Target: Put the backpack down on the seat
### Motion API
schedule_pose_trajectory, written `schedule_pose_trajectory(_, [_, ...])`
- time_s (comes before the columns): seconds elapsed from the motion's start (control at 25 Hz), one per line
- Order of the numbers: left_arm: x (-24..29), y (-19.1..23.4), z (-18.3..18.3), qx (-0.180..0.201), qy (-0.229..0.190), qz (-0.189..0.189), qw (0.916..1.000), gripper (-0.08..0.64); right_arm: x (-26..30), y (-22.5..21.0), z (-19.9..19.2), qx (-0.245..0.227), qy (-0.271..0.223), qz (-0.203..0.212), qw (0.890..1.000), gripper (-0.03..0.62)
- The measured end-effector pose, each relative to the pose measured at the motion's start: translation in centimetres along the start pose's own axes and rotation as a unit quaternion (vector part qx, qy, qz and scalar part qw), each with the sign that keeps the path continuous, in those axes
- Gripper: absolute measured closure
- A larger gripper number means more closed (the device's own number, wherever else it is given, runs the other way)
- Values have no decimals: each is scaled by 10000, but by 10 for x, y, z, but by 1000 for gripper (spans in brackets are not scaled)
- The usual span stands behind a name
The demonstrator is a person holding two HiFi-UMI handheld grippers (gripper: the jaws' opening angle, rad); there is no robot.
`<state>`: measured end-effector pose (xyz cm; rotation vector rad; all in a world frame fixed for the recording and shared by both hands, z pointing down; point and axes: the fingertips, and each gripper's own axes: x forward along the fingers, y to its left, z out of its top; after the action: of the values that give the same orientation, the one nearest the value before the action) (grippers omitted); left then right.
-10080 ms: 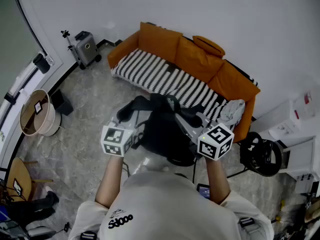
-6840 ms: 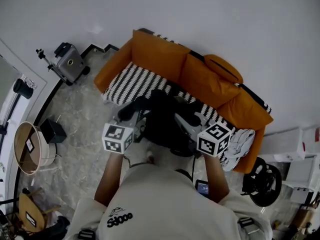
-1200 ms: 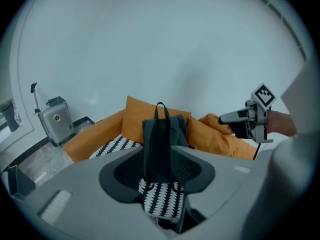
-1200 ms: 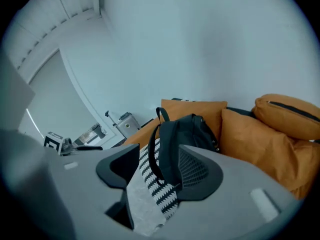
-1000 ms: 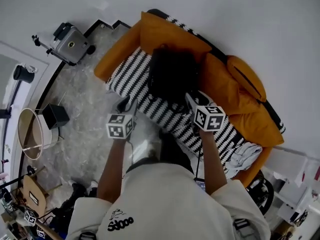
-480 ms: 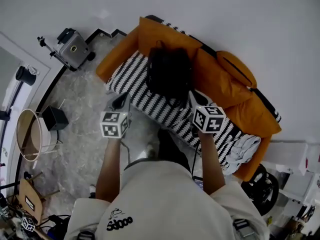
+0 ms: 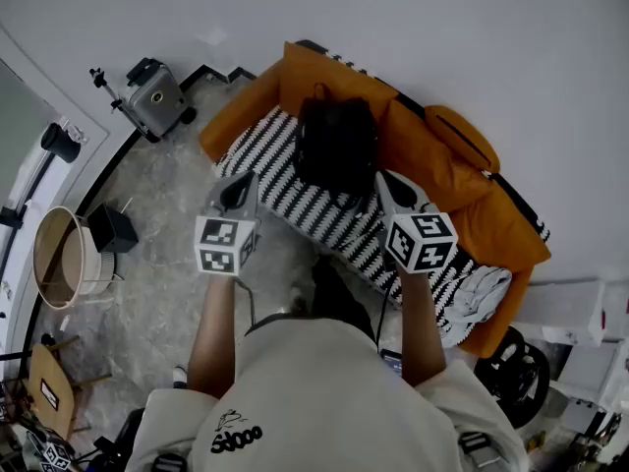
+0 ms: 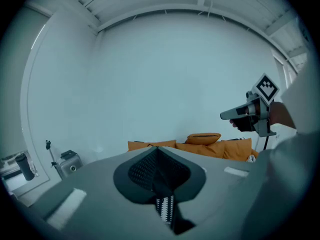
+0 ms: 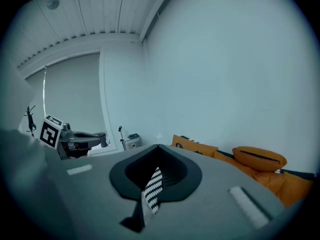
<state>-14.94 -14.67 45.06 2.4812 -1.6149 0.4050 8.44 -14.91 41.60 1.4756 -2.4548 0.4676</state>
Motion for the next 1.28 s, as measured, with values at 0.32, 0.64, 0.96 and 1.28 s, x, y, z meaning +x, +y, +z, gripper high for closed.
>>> schedule_pose_trajectory(0.32, [-49,-22,28,288,-394,-70,9988,551,-44,41,20,-562,-347,143,9977,589])
schedule_pose_trajectory(0.64, [-85,-43,61,739,-733,-152,9945,549,-84,67,42,-954,-669,212,9930,589])
schedule_pose_trajectory(0.96, [-106,-52,84,947,-1004,-172,9903,549,-98,89,50,-1340,-747,360,9875,591])
schedule_pose_trajectory(1.28, [-107,-50,78,918,-987,-181,9907,549,-93,95,43,-1264,-601,521,9888,591])
